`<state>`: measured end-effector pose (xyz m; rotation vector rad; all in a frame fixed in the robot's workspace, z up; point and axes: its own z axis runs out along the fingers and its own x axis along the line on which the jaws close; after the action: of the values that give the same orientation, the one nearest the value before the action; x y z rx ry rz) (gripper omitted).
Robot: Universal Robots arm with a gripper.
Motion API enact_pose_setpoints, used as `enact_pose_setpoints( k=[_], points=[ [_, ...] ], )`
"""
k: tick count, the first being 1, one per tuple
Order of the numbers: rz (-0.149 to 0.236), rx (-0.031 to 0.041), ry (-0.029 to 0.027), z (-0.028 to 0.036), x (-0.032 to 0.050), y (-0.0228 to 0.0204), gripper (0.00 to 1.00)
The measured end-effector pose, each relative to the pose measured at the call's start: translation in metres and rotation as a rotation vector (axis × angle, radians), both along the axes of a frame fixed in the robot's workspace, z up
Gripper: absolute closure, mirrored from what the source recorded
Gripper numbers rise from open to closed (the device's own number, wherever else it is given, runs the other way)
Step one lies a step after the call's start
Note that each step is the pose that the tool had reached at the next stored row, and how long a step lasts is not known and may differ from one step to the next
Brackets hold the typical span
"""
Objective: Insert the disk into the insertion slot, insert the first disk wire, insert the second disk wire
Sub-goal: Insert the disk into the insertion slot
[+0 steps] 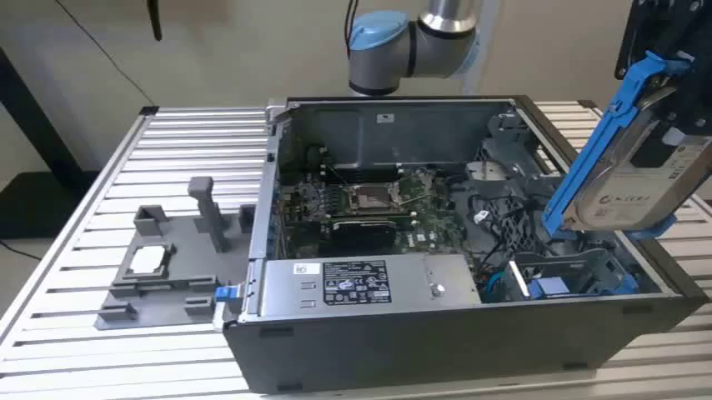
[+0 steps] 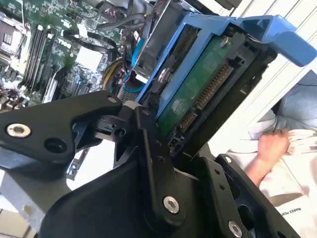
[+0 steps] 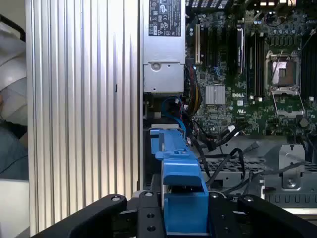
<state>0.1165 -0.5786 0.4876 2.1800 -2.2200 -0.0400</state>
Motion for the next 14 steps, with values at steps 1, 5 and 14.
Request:
enact_pose_setpoints(
  k=[1, 5, 14],
  points=[
    [0.0, 0.0, 0.0, 0.0, 0.0, 0.0, 0.68],
    [0.0, 0.0, 0.0, 0.0, 0.0, 0.0, 0.68],
    [0.0, -0.0002, 0.0, -0.0008, 0.0, 0.0, 0.68]
  ],
)
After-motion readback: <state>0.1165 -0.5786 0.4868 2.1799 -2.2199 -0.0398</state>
